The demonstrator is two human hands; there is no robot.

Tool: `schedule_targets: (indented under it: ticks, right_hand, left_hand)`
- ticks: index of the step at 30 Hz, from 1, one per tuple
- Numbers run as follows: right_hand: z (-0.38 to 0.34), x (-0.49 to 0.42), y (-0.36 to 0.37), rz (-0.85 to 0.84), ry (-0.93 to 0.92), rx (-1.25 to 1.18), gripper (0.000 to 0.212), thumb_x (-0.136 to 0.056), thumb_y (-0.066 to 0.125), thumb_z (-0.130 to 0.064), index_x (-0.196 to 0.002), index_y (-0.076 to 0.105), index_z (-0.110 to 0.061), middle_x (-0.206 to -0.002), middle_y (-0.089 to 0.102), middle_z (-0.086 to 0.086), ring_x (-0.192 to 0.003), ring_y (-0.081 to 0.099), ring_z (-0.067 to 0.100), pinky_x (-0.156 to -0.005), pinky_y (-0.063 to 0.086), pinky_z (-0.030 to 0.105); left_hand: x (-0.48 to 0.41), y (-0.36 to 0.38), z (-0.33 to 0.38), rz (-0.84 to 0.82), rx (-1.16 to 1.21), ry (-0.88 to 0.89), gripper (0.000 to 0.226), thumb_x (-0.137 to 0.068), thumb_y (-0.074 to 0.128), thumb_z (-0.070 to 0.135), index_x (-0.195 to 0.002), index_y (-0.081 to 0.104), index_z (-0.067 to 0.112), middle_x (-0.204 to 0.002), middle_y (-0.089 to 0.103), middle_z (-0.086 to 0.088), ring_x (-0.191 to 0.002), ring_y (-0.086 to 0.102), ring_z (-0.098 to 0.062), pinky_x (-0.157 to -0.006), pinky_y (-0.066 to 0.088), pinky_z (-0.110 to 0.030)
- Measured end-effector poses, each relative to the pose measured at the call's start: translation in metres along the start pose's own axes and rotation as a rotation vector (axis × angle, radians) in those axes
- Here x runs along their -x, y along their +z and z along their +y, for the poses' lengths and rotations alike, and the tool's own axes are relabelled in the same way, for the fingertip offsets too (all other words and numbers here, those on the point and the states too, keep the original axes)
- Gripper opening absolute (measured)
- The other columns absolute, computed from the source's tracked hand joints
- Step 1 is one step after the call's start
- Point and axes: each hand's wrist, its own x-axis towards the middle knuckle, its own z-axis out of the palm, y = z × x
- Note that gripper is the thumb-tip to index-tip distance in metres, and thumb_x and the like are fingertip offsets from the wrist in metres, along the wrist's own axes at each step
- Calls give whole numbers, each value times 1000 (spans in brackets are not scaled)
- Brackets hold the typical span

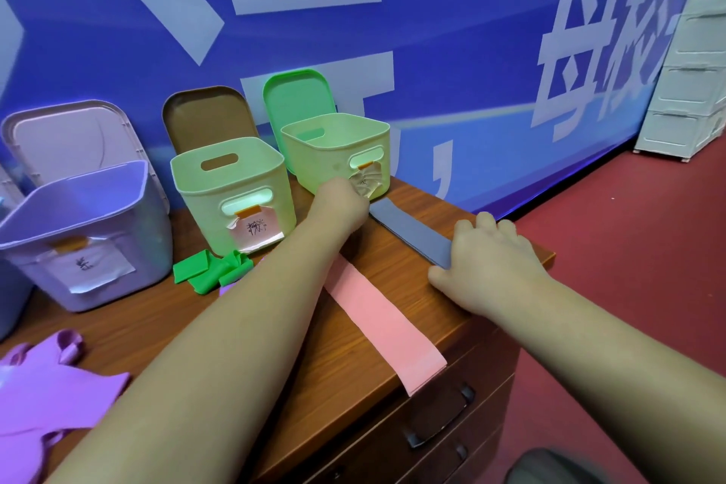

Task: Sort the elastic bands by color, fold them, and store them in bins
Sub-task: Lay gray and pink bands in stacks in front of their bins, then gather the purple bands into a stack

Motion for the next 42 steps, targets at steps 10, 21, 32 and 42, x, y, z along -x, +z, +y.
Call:
schedule_targets:
  ticks: [10,21,32,42]
  right_hand:
    - [-114,47,-11,27,-410,-231,47,-94,53,-55,-128,63,-24,-126,53,5,-123,48,31,-105,45,47]
    - [-238,77,10,23,-729,-373,26,-94,58,-46,-102,74,-28,-107,61,0,-111,58,26,-97,51,43]
    - [-269,74,62,34,-779,-319,15,-92,59,-37,-98,70,-29,-101,61,-3,-100,55,25,-91,50,42]
    - [-258,66,67,122,-693,-662,11,-90,64,-24,-83,69,-31,-91,60,-11,-94,56,16,-84,48,36]
  left_hand:
    - [96,-119,-63,-20,235,-55,19,-100,65,23,-93,79,12,-86,80,-7,-65,73,-19,-57,57,-27]
    - [218,-226,-198,166,131,-229,21,-98,61,23,-89,79,16,-83,78,-2,-81,75,-24,-69,60,-33]
    - [260,-184,-255,119,-304,-321,38,-98,63,38,-128,62,15,-132,62,-15,-127,52,-34,-108,40,-39]
    - [237,-181,-242,98,-201,-167,31,-98,57,22,-125,70,25,-127,65,-4,-114,60,-25,-92,51,-35]
